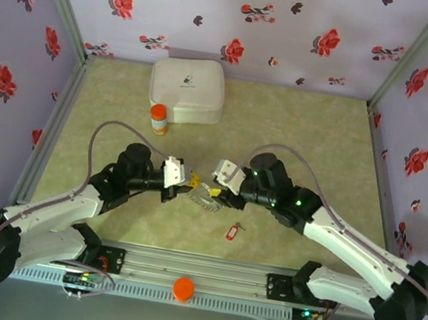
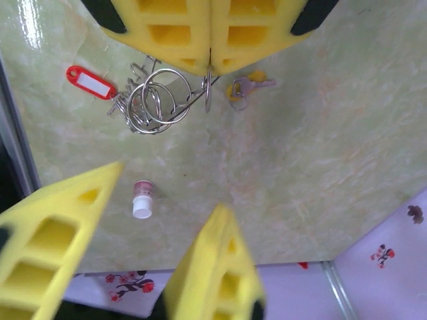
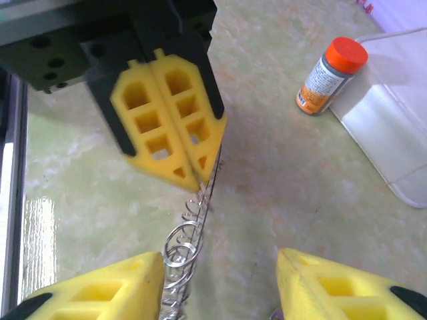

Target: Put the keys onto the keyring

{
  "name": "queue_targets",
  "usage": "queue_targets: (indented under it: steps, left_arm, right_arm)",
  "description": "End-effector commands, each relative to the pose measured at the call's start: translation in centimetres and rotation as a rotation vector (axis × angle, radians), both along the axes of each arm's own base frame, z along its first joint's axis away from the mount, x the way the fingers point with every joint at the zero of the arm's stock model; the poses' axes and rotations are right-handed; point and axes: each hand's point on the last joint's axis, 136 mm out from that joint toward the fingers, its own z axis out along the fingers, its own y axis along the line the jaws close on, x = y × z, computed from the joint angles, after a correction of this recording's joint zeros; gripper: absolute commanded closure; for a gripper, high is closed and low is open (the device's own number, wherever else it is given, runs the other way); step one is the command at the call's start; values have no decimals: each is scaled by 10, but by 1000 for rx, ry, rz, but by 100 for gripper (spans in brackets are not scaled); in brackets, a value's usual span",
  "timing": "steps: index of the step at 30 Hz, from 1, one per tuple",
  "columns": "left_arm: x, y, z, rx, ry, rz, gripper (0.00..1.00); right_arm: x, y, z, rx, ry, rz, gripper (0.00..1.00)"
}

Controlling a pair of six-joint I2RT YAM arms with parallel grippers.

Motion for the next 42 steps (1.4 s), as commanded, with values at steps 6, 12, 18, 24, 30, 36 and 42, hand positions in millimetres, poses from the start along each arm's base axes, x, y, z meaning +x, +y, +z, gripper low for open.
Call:
queue_targets:
  steps: [6,12,18,24,30,36,42]
  left_arm:
    - [18,-1,15,-81,-47,83,100]
    - [16,0,14,-80,-41,79,100]
    - [13,1,14,-88,-30,79,100]
    - [30,10,21,-95,-101,183,100]
    - [52,18,20,-49,-147,292,100]
    - [59,18,27,-87,-163,326,100]
    - [62,18,23,-62,-138,337,100]
  right_arm:
    - [12,-2,-28,145,98,-198,37]
    - [25,12,-50,148,108,-211,38]
    - [29,15,-59,143,65,-199,58]
    - [27,18,-53,114,33,-153,94]
    - [24,28,-29,136,20,-122,100]
    - [20,34,-29,116,-8,-86,100]
    - [37,30,-23,91,-71,-182,100]
